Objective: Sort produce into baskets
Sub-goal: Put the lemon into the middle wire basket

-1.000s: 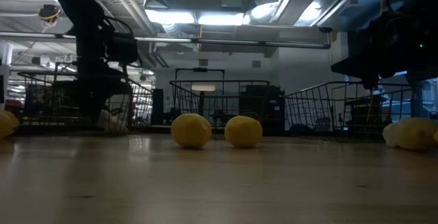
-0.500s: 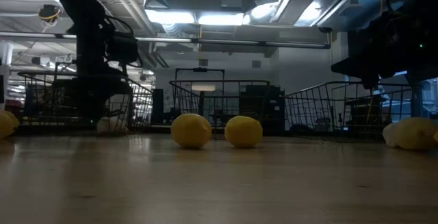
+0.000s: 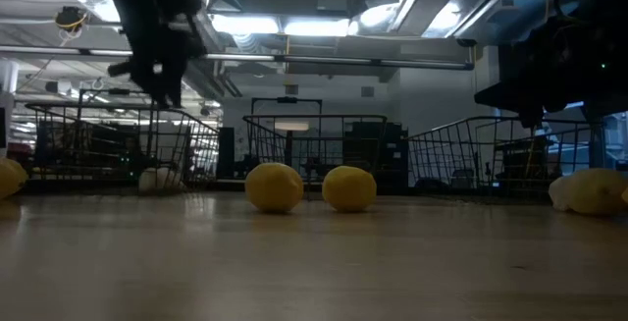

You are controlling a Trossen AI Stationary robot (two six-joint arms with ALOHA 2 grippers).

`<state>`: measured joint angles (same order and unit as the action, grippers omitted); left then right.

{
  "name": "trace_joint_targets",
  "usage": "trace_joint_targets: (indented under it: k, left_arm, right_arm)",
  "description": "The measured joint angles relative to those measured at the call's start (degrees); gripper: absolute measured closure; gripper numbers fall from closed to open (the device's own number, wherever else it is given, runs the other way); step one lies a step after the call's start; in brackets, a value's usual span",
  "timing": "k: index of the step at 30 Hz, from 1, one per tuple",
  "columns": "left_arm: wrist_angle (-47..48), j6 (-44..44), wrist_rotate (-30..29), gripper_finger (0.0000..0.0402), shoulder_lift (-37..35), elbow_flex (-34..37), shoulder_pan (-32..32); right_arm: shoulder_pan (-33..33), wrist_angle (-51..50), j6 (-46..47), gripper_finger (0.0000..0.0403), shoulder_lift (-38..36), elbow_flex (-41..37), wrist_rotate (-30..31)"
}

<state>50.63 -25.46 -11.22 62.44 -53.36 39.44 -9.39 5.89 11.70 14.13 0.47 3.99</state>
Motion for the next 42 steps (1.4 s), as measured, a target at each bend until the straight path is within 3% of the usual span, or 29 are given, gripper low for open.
trace_joint_targets:
  k: [9, 14, 22, 33, 42]
  left_arm:
    - [-8.0, -1.73, 4.81, 0.0274, -7.72, -0.57, -19.59]
    - [-16.76, -2.64, 4.67, 0.0274, -6.36, -0.57, -32.52]
    - [-27.57, -7.96, -1.63, 0.0274, 0.39, -0.57, -47.14]
    - [-36.75, -11.66, -8.91, 0.0274, 12.46, -2.62, -57.47]
    - [-36.79, 0.23, -11.02, 0.0274, 24.77, -11.84, -60.5]
  right_arm:
    - [-0.02, -0.02, -0.89, 0.0388, 0.0, 0.0, 1.57]
    - [-0.02, -0.02, -0.98, 0.0388, -0.01, 0.0, 3.04]
    - [-0.02, 0.02, 0.49, 0.0388, -0.01, 0.0, 2.87]
    - [0.0, 0.02, 1.95, 0.0388, 0.0, 0.0, 0.28]
    - [0.0, 0.0, 1.97, 0.0388, -0.01, -0.01, -0.11]
